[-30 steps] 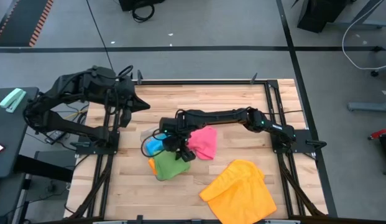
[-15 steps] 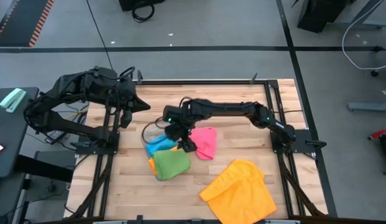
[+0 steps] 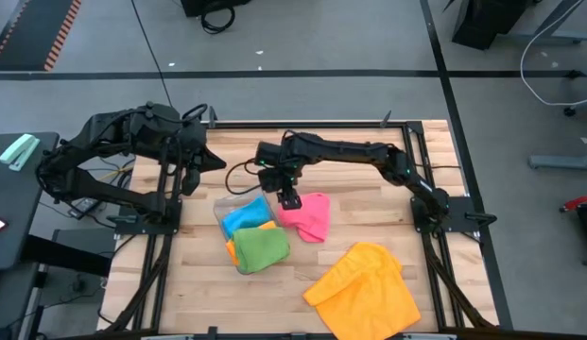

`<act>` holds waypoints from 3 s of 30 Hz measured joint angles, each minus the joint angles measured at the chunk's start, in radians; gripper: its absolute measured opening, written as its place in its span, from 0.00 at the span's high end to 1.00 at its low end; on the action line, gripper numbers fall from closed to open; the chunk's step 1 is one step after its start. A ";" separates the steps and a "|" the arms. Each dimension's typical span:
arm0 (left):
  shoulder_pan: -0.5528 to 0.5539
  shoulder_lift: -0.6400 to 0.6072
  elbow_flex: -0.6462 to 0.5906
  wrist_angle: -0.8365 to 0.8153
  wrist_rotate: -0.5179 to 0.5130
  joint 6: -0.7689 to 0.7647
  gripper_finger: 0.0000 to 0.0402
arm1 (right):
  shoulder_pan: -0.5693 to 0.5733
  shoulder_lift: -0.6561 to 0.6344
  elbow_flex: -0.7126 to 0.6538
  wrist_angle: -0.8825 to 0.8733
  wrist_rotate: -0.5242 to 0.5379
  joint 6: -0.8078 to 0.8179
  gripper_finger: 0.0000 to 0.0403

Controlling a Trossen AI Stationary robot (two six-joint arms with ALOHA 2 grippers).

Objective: Fold microfiber towels
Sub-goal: Fold the pink towel

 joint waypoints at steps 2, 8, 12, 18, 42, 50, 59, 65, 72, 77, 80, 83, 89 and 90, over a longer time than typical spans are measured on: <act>0.000 0.000 0.000 0.000 -0.001 -0.004 0.94 | -0.008 -0.002 -0.072 0.063 -0.026 -0.001 0.51; 0.000 0.000 0.000 0.001 -0.001 -0.025 0.97 | -0.008 0.003 -0.264 0.293 -0.044 -0.005 0.51; 0.000 0.000 0.000 -0.001 0.000 -0.037 0.96 | -0.007 0.003 -0.340 0.335 -0.047 -0.008 0.51; 0.000 0.000 0.000 -0.013 -0.001 -0.052 0.93 | -0.015 0.001 -0.374 0.280 -0.085 -0.052 0.52; 0.000 0.017 0.000 -0.010 -0.035 -0.034 0.94 | -0.069 -0.248 -0.396 0.191 -0.007 0.008 0.98; 0.001 0.074 -0.003 0.026 -0.045 0.047 0.96 | -0.152 -0.457 -0.397 0.242 0.243 0.097 0.98; 0.001 0.174 -0.003 0.039 -0.046 0.081 0.93 | -0.215 -0.564 -0.433 0.275 0.408 0.085 0.98; 0.001 0.221 -0.003 0.048 -0.045 0.082 0.95 | -0.198 -0.592 -0.674 0.264 0.356 0.093 0.98; -0.004 0.239 -0.002 0.049 -0.044 0.061 0.96 | -0.107 -0.662 -0.938 0.275 0.196 0.133 0.98; -0.004 0.257 -0.002 0.066 -0.045 0.061 0.94 | -0.045 -0.691 -1.081 0.277 0.166 0.160 0.98; -0.004 0.287 -0.002 0.082 -0.050 0.062 0.94 | -0.033 -0.715 -1.160 0.287 0.165 0.203 0.97; -0.005 0.341 -0.002 0.095 -0.078 0.081 0.95 | -0.032 -0.752 -1.229 0.306 0.137 0.257 0.97; -0.003 0.480 -0.002 0.125 -0.084 0.113 0.97 | -0.034 -0.844 -1.363 0.269 0.004 0.397 0.97; -0.003 0.503 -0.002 0.139 -0.084 0.113 0.96 | -0.034 -0.861 -1.386 0.263 -0.010 0.430 0.97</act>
